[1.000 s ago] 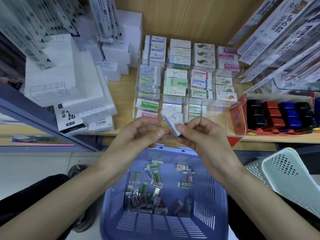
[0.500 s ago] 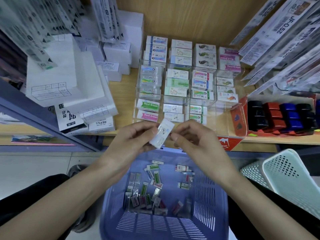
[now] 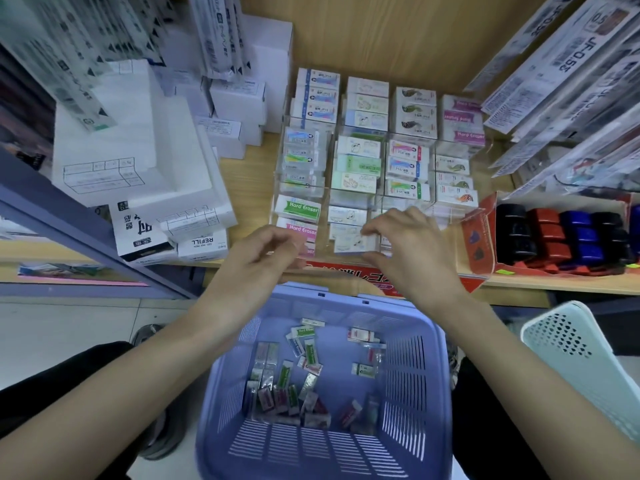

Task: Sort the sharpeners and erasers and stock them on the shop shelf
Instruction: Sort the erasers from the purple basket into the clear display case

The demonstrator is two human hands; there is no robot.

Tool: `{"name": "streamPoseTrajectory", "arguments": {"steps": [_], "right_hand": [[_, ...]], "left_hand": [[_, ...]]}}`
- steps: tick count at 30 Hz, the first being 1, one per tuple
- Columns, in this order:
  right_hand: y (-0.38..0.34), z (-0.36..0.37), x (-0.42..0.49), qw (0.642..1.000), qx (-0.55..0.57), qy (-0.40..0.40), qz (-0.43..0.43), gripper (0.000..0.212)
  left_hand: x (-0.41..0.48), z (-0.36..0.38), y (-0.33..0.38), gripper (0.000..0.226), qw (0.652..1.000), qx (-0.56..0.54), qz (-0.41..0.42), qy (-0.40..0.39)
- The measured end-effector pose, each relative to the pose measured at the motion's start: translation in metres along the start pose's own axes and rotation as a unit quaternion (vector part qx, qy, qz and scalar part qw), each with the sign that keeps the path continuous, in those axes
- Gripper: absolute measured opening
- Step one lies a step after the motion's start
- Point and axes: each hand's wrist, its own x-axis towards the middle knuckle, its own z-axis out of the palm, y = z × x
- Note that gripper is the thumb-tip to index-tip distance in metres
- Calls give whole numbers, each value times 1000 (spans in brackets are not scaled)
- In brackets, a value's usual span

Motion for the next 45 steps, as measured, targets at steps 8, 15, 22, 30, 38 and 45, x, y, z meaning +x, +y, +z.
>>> {"name": "streamPoseTrajectory", "arguments": {"steps": [8, 15, 22, 30, 38, 45], "right_hand": [[0, 1, 34, 969, -162, -149, -116, 29], [-7, 5, -27, 986, 66, 135, -67, 19], [2, 146, -130, 977, 111, -184, 4, 26], [27, 300, -158, 850, 290, -314, 309, 49], [1, 369, -133, 923, 130, -220, 287, 58], [24, 371, -126, 925, 152, -175, 300, 34]], "left_hand": [[-20, -5, -17, 19, 995, 56, -27, -74], [-29, 4, -90, 13, 960, 198, -42, -194], [-13, 17, -228, 13, 961, 210, -138, -116], [26, 41, -333, 47, 952, 204, -226, -4], [93, 66, -364, 53, 958, 244, -147, -5], [109, 73, -381, 37, 911, 408, -64, 6]]}}
